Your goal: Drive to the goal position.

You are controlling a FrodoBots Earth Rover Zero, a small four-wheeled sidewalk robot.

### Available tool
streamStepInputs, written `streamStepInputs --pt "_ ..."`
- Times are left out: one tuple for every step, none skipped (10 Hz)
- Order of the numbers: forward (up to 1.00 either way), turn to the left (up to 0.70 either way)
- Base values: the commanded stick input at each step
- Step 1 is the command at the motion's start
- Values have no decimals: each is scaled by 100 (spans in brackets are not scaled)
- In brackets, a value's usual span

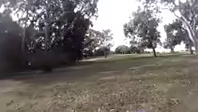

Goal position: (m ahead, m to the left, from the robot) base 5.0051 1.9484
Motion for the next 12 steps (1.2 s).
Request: streamStepInputs --pt "70 -34" --pt "70 -34" --pt "70 -29" --pt "70 -22" --pt "70 -11" --pt "70 0" --pt "70 0" --pt "70 0" --pt "70 0" --pt "70 0" --pt "70 0" --pt "70 0"
